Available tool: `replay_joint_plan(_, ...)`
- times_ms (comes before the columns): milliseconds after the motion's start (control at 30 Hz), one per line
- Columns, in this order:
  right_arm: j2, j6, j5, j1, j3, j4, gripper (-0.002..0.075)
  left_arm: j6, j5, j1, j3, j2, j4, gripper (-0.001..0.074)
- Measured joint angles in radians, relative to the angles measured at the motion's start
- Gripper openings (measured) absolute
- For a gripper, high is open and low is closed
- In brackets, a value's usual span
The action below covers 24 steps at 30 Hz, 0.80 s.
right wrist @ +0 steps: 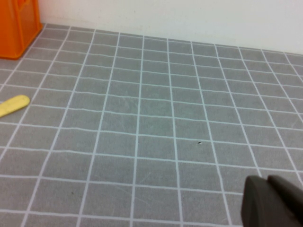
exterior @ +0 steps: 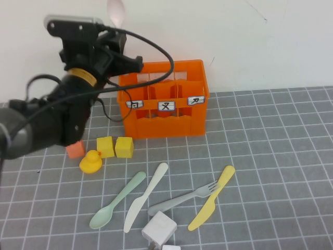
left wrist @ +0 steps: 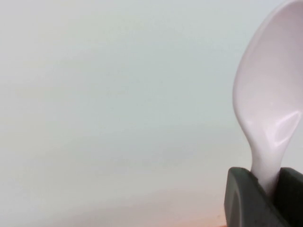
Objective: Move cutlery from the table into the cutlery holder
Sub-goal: Place the spoon on the box
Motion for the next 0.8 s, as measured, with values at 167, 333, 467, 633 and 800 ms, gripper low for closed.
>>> replay_joint_plan(167,0.000,0.000,0.000,0.000,0.000,0.000,-0.0003,-0.050,-0.077,0.000,-0.018,0.101,0.000,0.0093)
replay_joint_plan(333,0.000,0.000,0.000,0.000,0.000,0.000,-0.0003,-0.059,-0.088,0.000,-0.044,0.168,0.006,0.0127)
replay_joint_plan(467,0.000,0.000,0.000,0.000,0.000,0.000,-0.0003,-0.070,-0.089,0.000,-0.051,0.188,0.008,0.0194)
replay_joint_plan(633,0.000,0.000,0.000,0.000,0.000,0.000,-0.0003,-0.074,-0.082,0.000,-0.055,0.197,0.008,0.0249)
replay_joint_plan(800,0.000,0.000,0.000,0.000,0.000,0.000,-0.0003,-0.074,-0.037,0.002,-0.057,0.171,0.008,0.0255)
